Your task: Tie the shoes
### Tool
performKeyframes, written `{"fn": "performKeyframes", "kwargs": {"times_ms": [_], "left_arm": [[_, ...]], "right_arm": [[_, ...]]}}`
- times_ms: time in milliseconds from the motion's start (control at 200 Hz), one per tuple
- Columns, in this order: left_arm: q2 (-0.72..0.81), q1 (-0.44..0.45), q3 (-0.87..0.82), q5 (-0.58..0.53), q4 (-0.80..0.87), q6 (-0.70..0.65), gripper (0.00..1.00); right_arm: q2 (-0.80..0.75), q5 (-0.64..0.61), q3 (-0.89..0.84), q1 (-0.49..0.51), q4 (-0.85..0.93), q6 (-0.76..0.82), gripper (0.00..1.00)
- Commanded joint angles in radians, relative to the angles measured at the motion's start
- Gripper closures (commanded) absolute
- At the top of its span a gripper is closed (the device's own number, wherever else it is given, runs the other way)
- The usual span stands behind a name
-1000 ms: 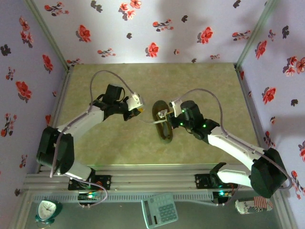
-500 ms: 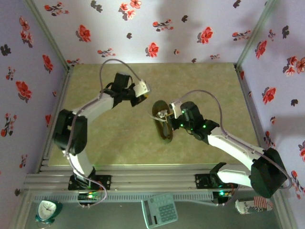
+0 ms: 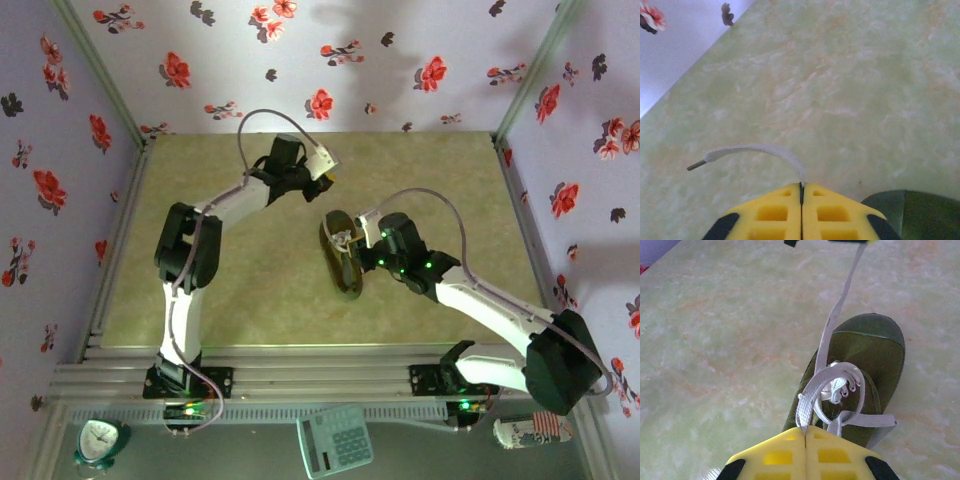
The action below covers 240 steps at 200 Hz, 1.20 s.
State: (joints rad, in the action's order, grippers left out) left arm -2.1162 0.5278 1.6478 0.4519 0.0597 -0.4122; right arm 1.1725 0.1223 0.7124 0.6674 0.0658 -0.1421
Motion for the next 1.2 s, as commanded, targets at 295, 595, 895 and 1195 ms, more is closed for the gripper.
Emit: {"fn": "performKeyframes", "kwargs": {"times_ms": [295, 595, 895, 1195], "left_arm": [[0.041, -0.003, -0.036, -0.165, -0.105, 0.483, 0.00], [0.152, 0.020, -0.142, -0.214, 0.082, 0.874, 0.06], [0.222, 0.068, -0.252, -0.268, 0.156, 1.039, 0.31], [0.239, 0.081, -0.232, -0.345, 0.222, 1.099, 0.29]], "right_arm": [[0.002, -0.070, -0.039, 0.009, -0.035, -0.061, 1.00], [0.034, -0.096, -0.040, 0.009, -0.058, -0.138, 1.00], [0.046, -0.126, -0.024, 0.011, -0.025, -0.192, 1.00], [0.059, -0.155, -0.031, 0.010, -0.038, -0.265, 1.00]]}}
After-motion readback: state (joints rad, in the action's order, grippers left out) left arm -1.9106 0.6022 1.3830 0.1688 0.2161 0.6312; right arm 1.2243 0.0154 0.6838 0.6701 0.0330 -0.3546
